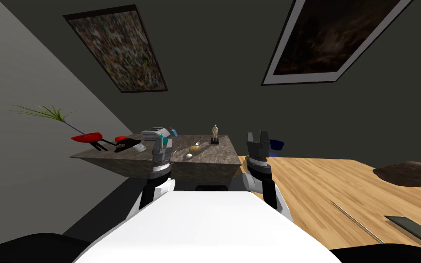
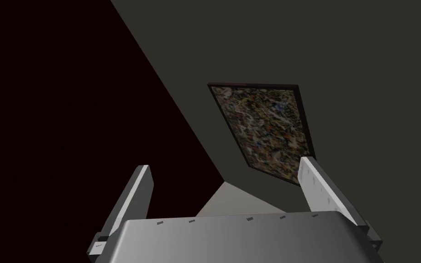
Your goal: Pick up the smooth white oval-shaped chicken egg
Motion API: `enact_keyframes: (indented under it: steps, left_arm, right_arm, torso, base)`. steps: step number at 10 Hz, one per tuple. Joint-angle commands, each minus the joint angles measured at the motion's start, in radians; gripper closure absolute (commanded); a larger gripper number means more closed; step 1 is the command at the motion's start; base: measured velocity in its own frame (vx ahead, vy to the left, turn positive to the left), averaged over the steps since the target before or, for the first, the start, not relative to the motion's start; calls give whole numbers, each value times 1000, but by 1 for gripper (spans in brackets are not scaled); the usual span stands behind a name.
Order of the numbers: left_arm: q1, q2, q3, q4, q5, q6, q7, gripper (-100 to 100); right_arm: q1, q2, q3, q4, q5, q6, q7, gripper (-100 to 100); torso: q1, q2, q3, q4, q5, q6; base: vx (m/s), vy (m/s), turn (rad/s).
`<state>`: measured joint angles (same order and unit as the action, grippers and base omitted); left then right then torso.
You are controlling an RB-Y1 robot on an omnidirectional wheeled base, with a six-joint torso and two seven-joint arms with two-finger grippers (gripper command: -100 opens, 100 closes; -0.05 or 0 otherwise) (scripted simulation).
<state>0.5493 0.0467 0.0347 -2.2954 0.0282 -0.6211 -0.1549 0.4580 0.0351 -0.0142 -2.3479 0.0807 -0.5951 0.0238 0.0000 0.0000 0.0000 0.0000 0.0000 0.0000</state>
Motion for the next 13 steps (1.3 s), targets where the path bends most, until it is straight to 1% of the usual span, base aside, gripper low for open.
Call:
enact_keyframes:
  steps: [1,3,6,7,8,9,10,11,12,13]
  left_arm:
    - [-6,29,1,-3,1,31,15,-100]
    - [-13,51,3,-8,2,76,37,-100]
    - [-28,72,7,-22,6,160,85,-100]
    - [-28,72,7,-22,6,172,85,-100]
    - [-34,76,9,-28,8,211,104,-100]
    - [-40,80,11,-34,9,235,125,-100]
    - [-40,80,11,-34,9,251,125,-100]
    - [-46,83,13,-41,11,286,146,-100]
    - [-46,83,13,-41,11,295,146,-100]
    - [-52,85,15,-47,13,330,169,-100]
  right_arm:
    - [0,0,0,0,0,0,0,0]
    - [0,0,0,0,0,0,0,0]
    - [0,0,0,0,0,0,0,0]
    - [0,0,0,0,0,0,0,0]
    - [0,0,0,0,0,0,0,0]
    - [0,0,0,0,0,0,0,0]
    - [0,0,0,0,0,0,0,0]
    - [0,0,0,0,0,0,0,0]
    - [0,0,0,0,0,0,0,0]
    - [0,0,0,0,0,0,0,0]
  torso:
    - [0,0,0,0,0,0]
    - [0,1,1,0,0,0]
    - [-2,2,1,0,0,0]
    - [-2,3,1,1,0,0]
    - [-2,2,1,1,0,0]
    - [-2,2,1,0,0,0]
    - [-2,2,1,0,-1,0]
    - [-2,2,1,0,0,0]
    - [-2,2,1,0,0,0]
    - [-1,1,1,0,0,0]
  base:
    - [-11,-5,-54]
    - [-27,-14,-59]
    - [-34,-25,-75]
    - [-29,-24,-29]
    - [-26,-24,-64]
    - [-34,-35,-118]
    - [-27,-26,-29]
    - [-27,-25,-57]
    - [-18,-21,-41]
    - [-22,-27,-63]
